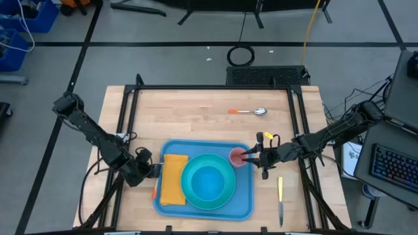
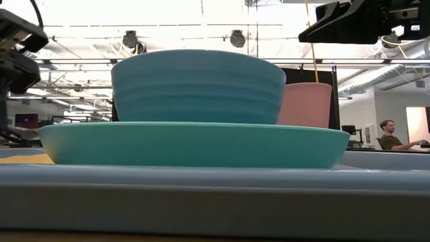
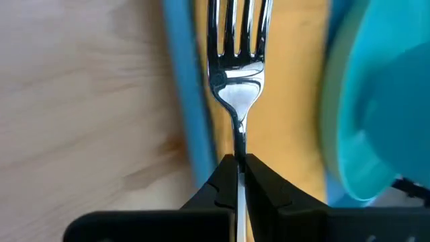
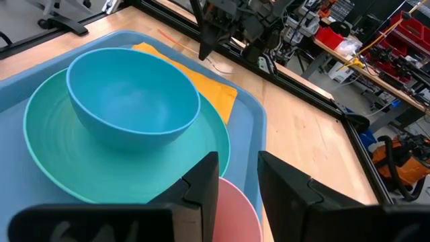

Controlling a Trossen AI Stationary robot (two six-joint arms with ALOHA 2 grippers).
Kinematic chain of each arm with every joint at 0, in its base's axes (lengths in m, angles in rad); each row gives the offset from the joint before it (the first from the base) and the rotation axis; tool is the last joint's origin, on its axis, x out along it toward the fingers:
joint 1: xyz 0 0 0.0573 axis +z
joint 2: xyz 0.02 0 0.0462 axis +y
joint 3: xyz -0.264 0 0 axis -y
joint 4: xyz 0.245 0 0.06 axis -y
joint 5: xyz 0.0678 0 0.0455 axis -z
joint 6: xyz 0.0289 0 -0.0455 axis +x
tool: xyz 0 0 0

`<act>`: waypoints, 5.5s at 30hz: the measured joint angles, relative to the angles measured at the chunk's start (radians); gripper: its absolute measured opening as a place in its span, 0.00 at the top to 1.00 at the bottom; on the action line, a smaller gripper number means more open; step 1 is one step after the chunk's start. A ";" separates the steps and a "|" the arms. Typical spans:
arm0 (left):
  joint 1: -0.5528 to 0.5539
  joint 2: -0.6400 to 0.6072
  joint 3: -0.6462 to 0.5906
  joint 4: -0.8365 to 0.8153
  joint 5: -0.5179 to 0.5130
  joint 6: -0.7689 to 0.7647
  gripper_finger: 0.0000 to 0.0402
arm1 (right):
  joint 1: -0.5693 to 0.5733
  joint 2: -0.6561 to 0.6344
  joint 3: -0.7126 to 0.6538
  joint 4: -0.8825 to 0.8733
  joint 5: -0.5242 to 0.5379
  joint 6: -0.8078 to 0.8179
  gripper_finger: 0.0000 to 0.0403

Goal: Set up tray
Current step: Put the orange fork on the yellow napkin, then put the orange spoon on the yellow napkin to the right of the orange fork

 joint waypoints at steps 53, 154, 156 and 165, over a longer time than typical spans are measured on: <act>0.129 0.165 0.001 0.173 0.051 0.067 0.94 | 0.000 0.000 0.000 -0.004 -0.003 0.023 0.77; 0.347 -0.015 0.001 0.826 -0.573 1.927 0.88 | -1.089 0.445 0.391 -0.650 -0.431 -0.218 0.77; 0.366 -0.015 0.001 0.819 -0.573 1.935 0.88 | -1.089 0.477 0.442 -0.715 -0.468 -0.215 0.77; 0.405 -0.015 0.001 0.769 -0.488 1.923 0.88 | -1.089 0.532 0.531 -0.883 -0.474 -0.190 0.77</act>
